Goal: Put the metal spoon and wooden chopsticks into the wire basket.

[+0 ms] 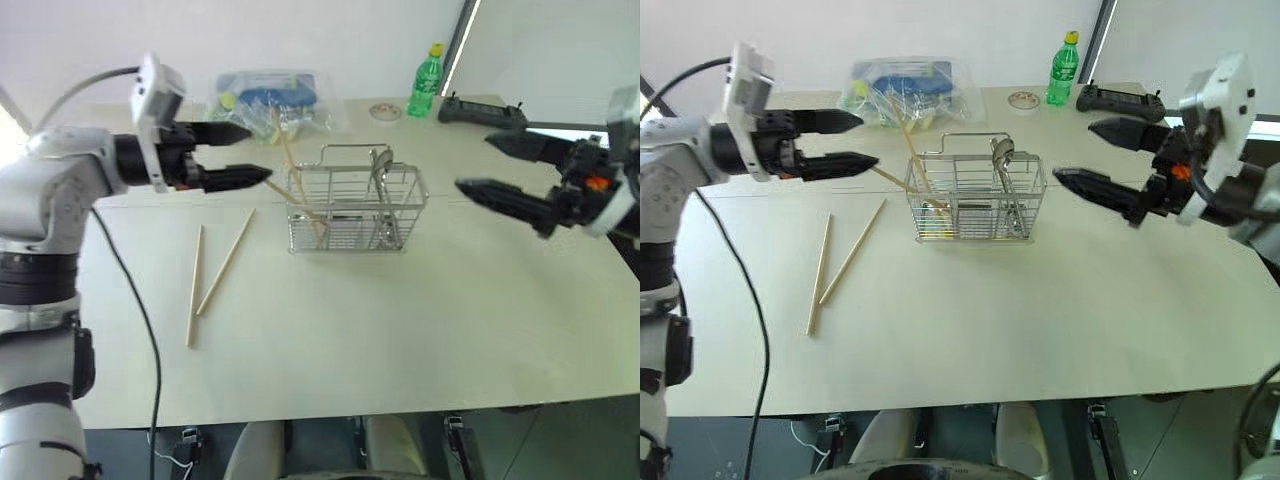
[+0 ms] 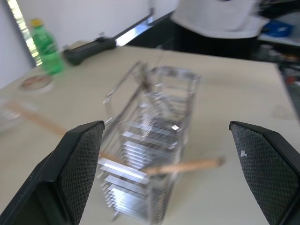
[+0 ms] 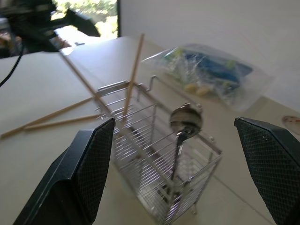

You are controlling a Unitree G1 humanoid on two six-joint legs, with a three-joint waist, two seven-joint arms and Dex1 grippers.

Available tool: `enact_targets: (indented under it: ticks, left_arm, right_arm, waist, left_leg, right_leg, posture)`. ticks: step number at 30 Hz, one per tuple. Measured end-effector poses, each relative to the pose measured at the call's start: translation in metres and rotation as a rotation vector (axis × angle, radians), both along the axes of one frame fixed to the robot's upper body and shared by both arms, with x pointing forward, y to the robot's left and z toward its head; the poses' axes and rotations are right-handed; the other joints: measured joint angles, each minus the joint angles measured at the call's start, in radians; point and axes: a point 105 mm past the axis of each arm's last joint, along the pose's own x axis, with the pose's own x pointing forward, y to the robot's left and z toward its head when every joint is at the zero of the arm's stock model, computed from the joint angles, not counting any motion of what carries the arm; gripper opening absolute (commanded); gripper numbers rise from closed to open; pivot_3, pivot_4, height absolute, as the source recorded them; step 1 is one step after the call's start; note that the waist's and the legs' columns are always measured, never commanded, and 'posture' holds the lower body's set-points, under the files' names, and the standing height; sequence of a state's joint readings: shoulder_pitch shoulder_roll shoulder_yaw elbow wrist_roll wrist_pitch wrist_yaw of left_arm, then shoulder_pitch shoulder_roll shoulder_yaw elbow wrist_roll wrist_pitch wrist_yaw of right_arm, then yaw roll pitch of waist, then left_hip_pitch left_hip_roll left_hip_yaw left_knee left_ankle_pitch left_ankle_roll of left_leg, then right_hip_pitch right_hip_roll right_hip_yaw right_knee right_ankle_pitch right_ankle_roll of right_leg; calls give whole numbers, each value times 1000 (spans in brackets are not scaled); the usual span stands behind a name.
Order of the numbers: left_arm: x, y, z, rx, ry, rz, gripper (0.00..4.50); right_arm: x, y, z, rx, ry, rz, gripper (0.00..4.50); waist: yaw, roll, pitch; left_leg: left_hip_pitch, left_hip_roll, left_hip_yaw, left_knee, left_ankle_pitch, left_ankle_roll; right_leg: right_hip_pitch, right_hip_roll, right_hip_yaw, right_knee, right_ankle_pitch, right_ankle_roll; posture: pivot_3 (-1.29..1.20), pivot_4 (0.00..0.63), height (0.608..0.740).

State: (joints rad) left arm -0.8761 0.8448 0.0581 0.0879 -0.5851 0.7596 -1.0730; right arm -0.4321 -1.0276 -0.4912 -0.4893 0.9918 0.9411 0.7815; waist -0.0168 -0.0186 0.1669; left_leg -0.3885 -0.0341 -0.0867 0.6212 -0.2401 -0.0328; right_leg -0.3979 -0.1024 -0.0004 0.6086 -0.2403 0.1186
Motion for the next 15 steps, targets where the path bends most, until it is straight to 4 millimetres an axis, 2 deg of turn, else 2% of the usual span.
enact_targets:
  ticks: [3, 6, 7, 8, 10, 12, 15]
  left_arm:
    - [25, 34, -15, 45, 67, 270, 4500]
    - [47, 63, -48, 100, 217, 541, 4500]
    - [51, 67, -59, 120, 257, 596, 4500]
    - [54, 68, -71, 140, 300, 644, 4500]
    - [57, 62, -83, 144, 345, 660, 4500]
    - [58, 57, -89, 142, 367, 670, 4500]
    - [60, 60, -93, 159, 381, 721, 4500]
  right_arm:
    - [-11, 8, -7, -11, 22, 32, 4178]
    - [-15, 15, -16, 3, 38, 36, 4178]
    - [-17, 16, -19, 1, 50, 38, 4178]
    - [-19, 18, -23, -1, 65, 44, 4178]
    - [-20, 19, -25, 2, 75, 49, 4178]
    - [-20, 19, -25, 7, 77, 45, 4178]
    - [-20, 19, -25, 9, 79, 39, 4178]
  waist:
    - [6, -1, 0]
    - [12, -4, 0]
    - [14, -4, 0]
    - [19, -5, 1]
    - [24, -6, 1]
    - [27, -6, 1]
    - [28, -6, 1]
  left_leg:
    - [0, 0, 0, 2, 0, 0]
    - [-1, 0, -1, 5, 0, 0]
    - [-2, 0, -1, 5, 0, 0]
    - [-3, -1, -1, 6, 0, 0]
    - [-4, -1, -1, 5, 0, 0]
    - [-5, -1, -1, 4, 0, 0]
    - [-4, -1, 0, 1, 0, 0]
  right_leg:
    - [1, 0, 0, 0, -1, 0]
    - [2, -1, 0, 0, -1, 1]
    - [2, -1, 0, -1, 0, 1]
    - [2, -2, 0, -2, 0, 1]
    - [2, -2, 0, -5, 2, 3]
    - [2, -2, 0, -8, 2, 3]
    - [2, -2, 0, -10, 3, 4]
  posture:
    - [0, 150, 721]
    - [0, 150, 721]
    - [0, 150, 721]
    - [0, 150, 721]
    - [0, 150, 721]
    - [0, 150, 721]
    - [0, 150, 721]
